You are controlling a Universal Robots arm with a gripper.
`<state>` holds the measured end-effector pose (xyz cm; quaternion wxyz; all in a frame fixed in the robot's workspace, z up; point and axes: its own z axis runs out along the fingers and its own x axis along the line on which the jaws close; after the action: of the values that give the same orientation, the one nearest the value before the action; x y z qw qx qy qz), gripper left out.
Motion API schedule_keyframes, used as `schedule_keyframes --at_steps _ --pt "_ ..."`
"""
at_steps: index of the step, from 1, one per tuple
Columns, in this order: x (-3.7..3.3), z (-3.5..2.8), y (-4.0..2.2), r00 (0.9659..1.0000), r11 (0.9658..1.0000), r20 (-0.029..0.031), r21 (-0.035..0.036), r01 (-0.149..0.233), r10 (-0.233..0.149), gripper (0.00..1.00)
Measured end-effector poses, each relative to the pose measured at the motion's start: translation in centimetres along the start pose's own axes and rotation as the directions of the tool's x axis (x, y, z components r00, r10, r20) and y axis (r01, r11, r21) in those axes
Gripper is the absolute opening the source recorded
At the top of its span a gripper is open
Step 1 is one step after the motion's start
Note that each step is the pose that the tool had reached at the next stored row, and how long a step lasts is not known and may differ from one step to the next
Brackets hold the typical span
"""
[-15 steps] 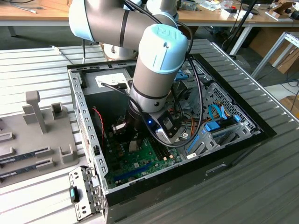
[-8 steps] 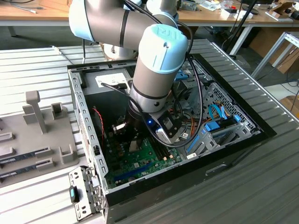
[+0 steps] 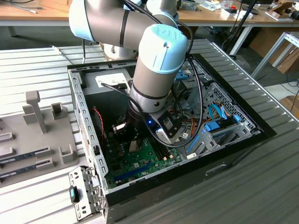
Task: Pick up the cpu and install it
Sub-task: 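Place the cpu into insertion slot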
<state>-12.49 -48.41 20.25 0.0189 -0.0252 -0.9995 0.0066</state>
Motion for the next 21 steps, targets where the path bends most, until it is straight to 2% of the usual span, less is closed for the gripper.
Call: schedule_keyframes --at_steps 3,5,10,16,21 --pt "0.02 -0.46 -0.01 1.0 1.0 -0.0001 -0.0019 0.0 0.0 0.4" --pt "0.02 -0.48 0.0 1.0 1.0 0.0001 -0.0029 0.005 -0.005 0.4" --pt "0.0 -0.48 0.02 0.9975 0.9975 0.0006 -0.0023 0.07 -0.07 0.4" --pt "-0.04 -0.46 0.11 0.9975 0.9974 0.0007 -0.0092 0.071 -0.071 0.4" --pt "-0.26 -0.43 0.12 0.9924 0.9924 0.0011 -0.0075 0.123 -0.123 0.4"
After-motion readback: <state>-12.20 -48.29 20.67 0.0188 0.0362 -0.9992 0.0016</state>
